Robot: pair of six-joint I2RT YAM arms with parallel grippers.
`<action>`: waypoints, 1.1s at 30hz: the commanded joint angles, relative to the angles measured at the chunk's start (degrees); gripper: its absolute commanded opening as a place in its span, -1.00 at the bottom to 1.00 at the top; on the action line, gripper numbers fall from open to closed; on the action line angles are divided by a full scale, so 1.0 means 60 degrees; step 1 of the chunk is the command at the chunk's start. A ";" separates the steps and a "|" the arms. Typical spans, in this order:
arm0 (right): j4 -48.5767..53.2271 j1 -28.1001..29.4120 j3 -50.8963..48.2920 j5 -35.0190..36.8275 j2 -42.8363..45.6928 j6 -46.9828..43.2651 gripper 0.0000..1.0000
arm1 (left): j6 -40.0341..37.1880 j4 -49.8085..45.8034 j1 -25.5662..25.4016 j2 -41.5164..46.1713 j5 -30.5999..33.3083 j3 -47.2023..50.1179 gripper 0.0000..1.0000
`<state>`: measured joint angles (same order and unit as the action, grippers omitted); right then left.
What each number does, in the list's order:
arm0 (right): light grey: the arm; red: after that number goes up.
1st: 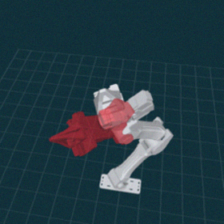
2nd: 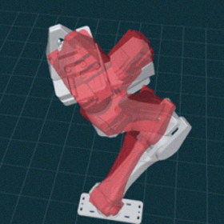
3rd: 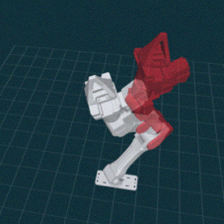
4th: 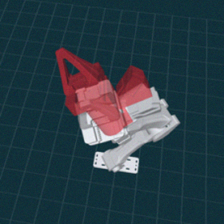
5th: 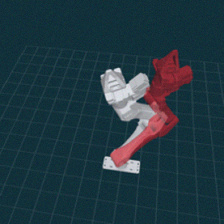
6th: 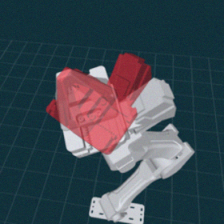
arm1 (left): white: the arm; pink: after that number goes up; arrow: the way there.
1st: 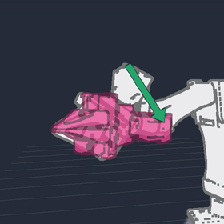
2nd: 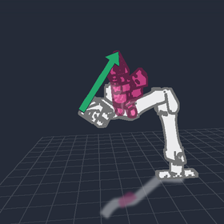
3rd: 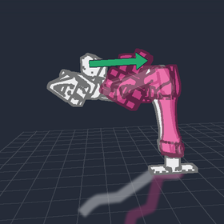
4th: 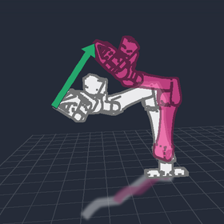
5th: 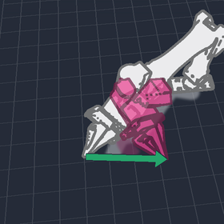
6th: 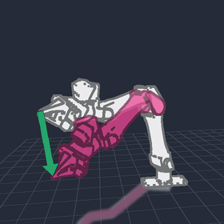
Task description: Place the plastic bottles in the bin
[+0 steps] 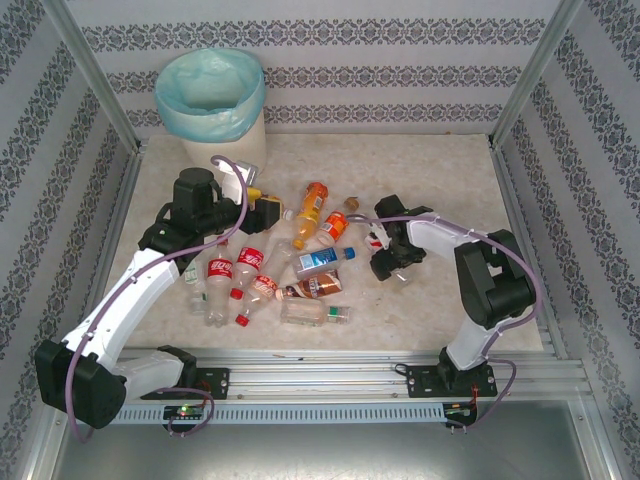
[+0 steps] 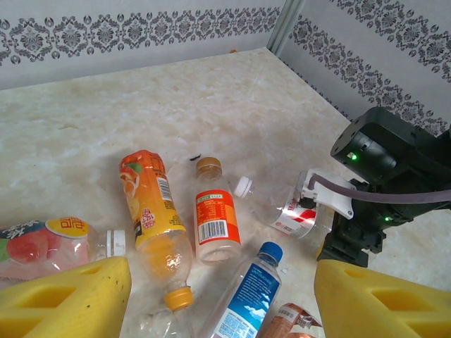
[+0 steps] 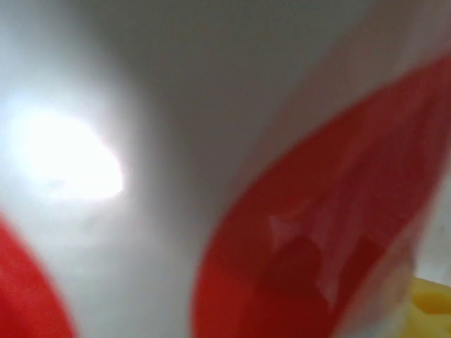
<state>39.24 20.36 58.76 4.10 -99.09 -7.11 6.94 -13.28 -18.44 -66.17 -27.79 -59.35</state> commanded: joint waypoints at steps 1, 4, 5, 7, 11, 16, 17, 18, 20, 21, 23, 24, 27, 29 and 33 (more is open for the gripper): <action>0.0242 -0.0042 0.0204 -0.0250 0.0169 0.0135 0.48 | 0.0211 0.0377 -0.0121 0.0039 0.0136 0.0093 0.39; 0.0238 -0.0039 0.0132 -0.0249 0.0664 0.0250 0.37 | 0.0347 0.0494 -0.0126 -0.0031 0.0127 0.0067 0.39; 0.0235 -0.0039 0.0080 -0.0215 0.0868 0.0307 0.35 | 0.0413 0.0537 -0.0123 -0.0060 0.0136 0.0048 0.39; 0.0263 -0.0026 0.0032 -0.0107 0.1293 0.0387 0.32 | 0.0542 0.0637 -0.0128 -0.0121 0.0135 0.0003 0.38; 0.0307 -0.0045 -0.0193 0.0171 0.2243 0.0553 0.25 | 0.0918 0.0776 -0.0123 -0.0312 0.0146 -0.0311 0.37; 0.0356 -0.0032 -0.0344 -0.0011 0.3537 0.0746 0.18 | 0.1501 0.0880 -0.0132 -0.0742 0.0198 -0.1098 0.35; 0.0310 0.0018 -0.0345 -0.0197 0.3826 0.0750 0.17 | 0.1699 0.0913 -0.0123 -0.0877 0.0203 -0.1314 0.34; 0.0228 0.0114 -0.0360 -0.0412 0.4097 0.0758 0.17 | 0.1885 0.0959 -0.0131 -0.0997 0.0224 -0.1513 0.32; -0.0094 0.0468 -0.0426 -0.0783 0.4730 0.0698 0.17 | 0.2341 0.1021 -0.0132 -0.1368 0.0190 -0.1923 0.32; -0.0290 0.0662 -0.0473 -0.0873 0.4986 0.0681 0.17 | 0.2481 0.1030 -0.0135 -0.1575 0.0127 -0.2097 0.32; -0.0765 0.1342 -0.0574 -0.1105 0.5485 0.0542 0.17 | 0.2849 0.0968 -0.0136 -0.2018 -0.0061 -0.2480 0.31; -0.0991 0.1590 -0.0601 -0.1157 0.5651 0.0512 0.17 | 0.3043 0.0956 -0.0141 -0.2204 -0.0203 -0.2614 0.31; -0.1580 0.2168 -0.0584 -0.1781 0.5965 0.0544 0.17 | 0.3740 0.1311 -0.0138 -0.2657 -0.0862 -0.2837 0.30; -0.1815 0.2419 -0.0444 -0.2121 0.5967 0.0674 0.17 | 0.4177 0.2138 -0.0141 -0.2792 -0.1665 -0.2626 0.31; -0.1897 0.2844 -0.0143 -0.2273 0.5682 0.0703 0.17 | 0.4746 0.3032 -0.0155 -0.2814 -0.2596 -0.2272 0.32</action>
<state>30.20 35.92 56.14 -6.85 -63.96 -3.53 30.44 -2.76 -18.57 -83.72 -36.60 -73.93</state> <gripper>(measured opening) 0.587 0.658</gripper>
